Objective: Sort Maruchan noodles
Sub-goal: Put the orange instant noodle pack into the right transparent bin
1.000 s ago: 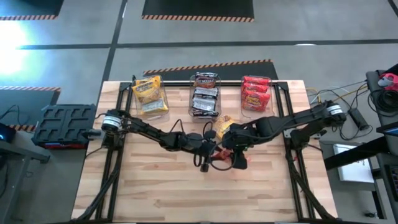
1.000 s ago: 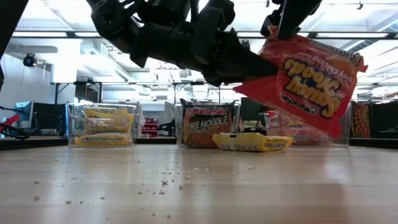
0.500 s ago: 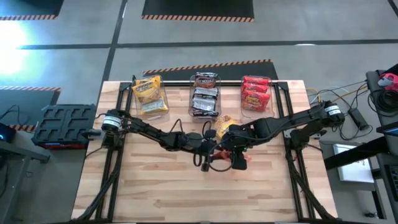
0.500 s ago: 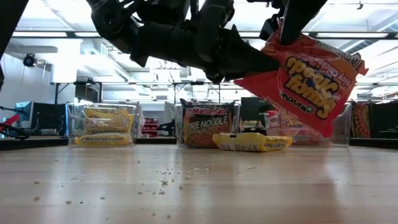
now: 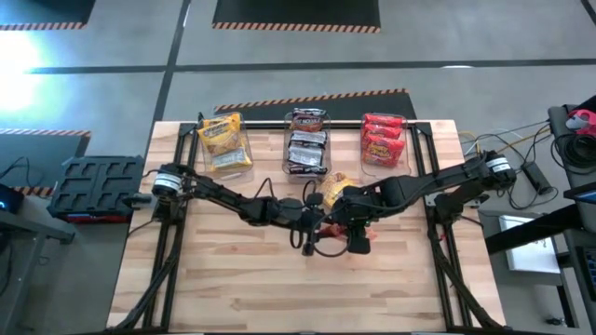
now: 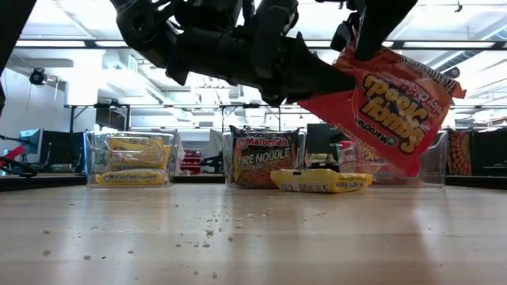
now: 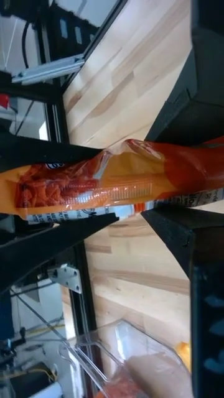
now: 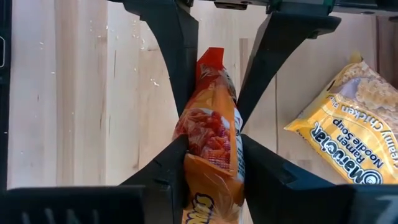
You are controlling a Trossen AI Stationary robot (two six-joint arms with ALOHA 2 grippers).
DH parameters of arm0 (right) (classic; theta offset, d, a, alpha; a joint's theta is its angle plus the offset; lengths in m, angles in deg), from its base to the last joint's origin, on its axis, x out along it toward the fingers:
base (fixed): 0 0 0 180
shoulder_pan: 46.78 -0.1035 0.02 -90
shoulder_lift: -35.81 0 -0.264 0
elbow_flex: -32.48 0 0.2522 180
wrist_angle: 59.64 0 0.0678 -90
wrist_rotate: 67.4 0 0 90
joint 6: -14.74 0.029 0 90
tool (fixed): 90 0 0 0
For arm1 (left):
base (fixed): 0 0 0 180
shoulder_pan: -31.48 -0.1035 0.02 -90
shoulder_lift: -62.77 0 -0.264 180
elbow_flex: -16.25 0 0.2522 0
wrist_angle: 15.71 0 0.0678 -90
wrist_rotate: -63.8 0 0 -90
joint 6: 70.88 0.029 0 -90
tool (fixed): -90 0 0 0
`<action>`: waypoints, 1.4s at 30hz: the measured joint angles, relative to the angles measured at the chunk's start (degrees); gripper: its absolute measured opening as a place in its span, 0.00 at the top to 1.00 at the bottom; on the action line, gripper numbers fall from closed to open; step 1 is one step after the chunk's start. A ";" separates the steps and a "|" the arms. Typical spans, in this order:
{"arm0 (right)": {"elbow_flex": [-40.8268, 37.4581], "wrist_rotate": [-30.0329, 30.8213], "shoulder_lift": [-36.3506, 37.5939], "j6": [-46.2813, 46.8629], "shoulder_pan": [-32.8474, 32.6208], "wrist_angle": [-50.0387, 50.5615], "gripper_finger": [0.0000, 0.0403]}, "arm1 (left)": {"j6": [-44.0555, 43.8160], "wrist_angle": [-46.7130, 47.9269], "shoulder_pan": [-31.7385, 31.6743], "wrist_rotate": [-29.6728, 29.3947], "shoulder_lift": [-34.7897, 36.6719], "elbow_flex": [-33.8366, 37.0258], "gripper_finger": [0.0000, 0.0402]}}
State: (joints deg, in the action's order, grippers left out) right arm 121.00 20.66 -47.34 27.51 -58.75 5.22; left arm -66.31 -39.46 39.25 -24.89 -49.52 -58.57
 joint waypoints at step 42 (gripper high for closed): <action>-3.87 36.89 15.23 5.24 0.74 -2.51 0.74 | -11.57 -14.16 0.50 -8.46 -5.60 0.03 0.50</action>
State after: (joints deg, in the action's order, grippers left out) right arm 117.13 57.54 -32.11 32.75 -58.01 2.71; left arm -77.88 -53.62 39.75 -33.35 -55.11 -58.55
